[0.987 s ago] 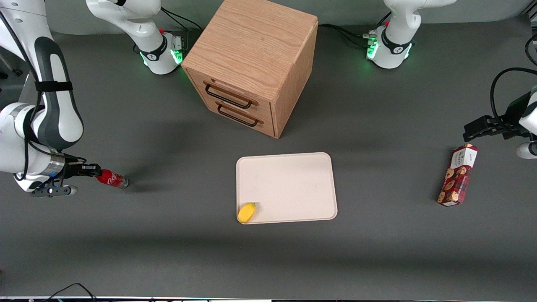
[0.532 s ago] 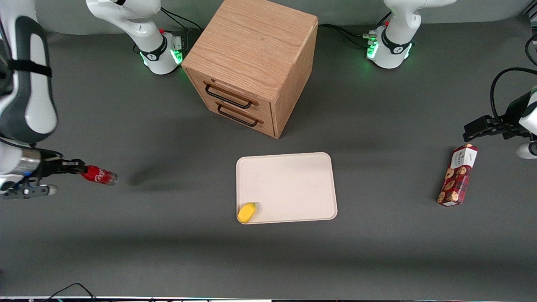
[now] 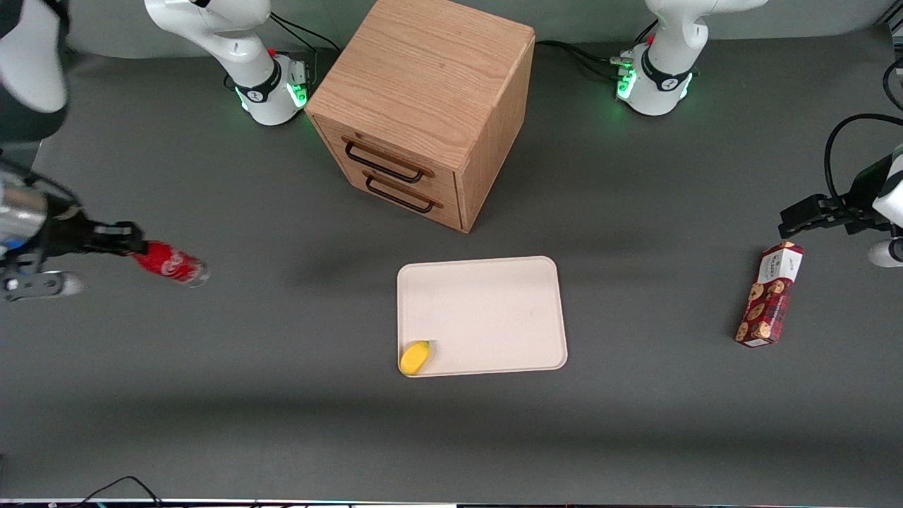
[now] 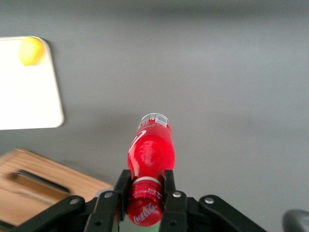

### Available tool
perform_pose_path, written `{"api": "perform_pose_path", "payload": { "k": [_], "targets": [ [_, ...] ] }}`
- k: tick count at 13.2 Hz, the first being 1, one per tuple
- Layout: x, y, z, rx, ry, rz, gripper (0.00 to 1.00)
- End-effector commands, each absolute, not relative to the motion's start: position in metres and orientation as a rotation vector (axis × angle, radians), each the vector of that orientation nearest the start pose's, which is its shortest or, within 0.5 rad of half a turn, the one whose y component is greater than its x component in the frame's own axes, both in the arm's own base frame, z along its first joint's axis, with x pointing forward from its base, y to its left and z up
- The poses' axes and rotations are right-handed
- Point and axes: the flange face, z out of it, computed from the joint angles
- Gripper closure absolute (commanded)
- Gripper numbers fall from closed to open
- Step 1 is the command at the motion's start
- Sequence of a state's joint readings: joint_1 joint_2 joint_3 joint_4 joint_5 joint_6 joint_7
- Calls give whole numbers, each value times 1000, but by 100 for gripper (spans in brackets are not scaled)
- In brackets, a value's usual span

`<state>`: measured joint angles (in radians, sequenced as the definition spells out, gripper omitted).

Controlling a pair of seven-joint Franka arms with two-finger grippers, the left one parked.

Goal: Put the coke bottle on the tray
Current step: 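Carry the bottle to the white tray and set it upright beside the lemon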

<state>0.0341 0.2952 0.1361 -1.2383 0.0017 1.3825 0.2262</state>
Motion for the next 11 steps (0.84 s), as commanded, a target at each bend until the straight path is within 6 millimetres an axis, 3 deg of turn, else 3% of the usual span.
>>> {"api": "perform_pose_path", "payload": {
  "k": [1, 3, 5, 9, 11],
  "targets": [
    [610, 189, 575, -3087, 367, 289, 94],
    [616, 250, 547, -3002, 557, 272, 94],
    [624, 294, 508, -2994, 674, 205, 94],
    [638, 359, 391, -2951, 909, 164, 94],
    [634, 379, 358, -2939, 952, 123, 94]
  ]
}}
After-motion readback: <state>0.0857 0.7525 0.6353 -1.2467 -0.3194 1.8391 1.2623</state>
